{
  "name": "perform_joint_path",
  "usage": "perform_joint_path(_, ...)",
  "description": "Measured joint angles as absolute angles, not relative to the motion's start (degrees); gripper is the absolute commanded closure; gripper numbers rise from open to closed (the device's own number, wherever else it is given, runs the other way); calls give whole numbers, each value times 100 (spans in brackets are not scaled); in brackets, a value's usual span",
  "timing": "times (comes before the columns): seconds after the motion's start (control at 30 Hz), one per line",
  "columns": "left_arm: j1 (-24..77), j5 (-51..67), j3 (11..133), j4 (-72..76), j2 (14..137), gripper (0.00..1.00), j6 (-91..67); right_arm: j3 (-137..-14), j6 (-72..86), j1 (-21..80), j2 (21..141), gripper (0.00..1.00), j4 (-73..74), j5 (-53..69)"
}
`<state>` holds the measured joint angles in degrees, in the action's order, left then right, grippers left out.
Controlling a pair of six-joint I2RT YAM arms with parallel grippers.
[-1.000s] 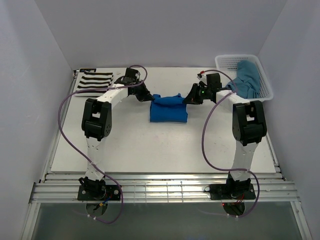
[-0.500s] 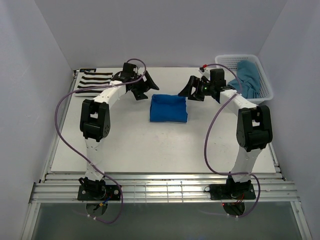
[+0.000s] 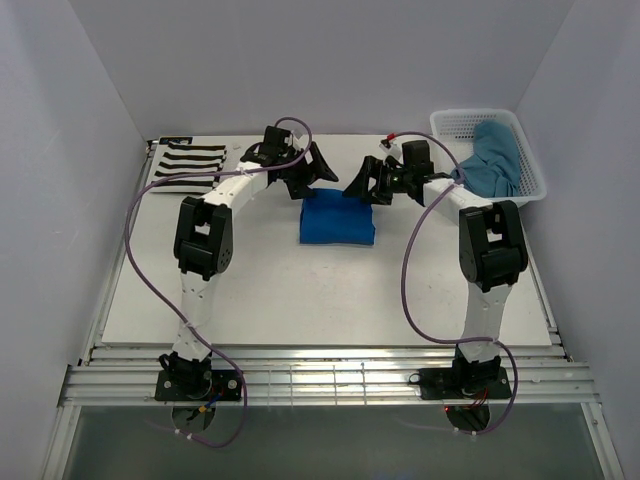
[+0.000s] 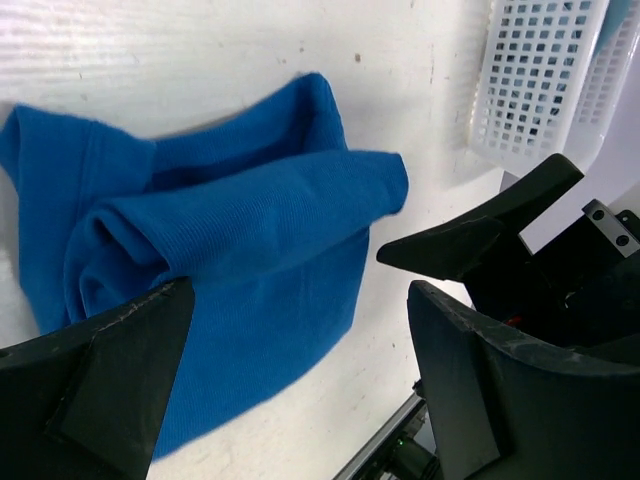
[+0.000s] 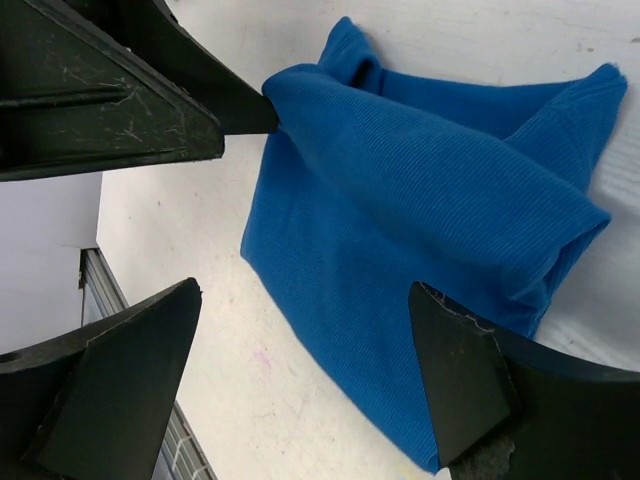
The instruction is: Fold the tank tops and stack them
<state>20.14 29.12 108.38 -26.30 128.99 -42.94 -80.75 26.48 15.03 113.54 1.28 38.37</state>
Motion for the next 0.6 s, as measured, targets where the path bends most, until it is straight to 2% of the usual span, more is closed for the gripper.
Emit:
perform_joint_path(0.3, 1970, 2705, 11419, -2530, 13834, 2, -4434, -8969, 2655, 1500, 12405, 10, 130, 3835)
perform_joint_path(0.6, 1962, 2423, 11625, -2515, 13979, 2, -4521, -9137, 2777, 1487, 12831, 10, -239, 3481)
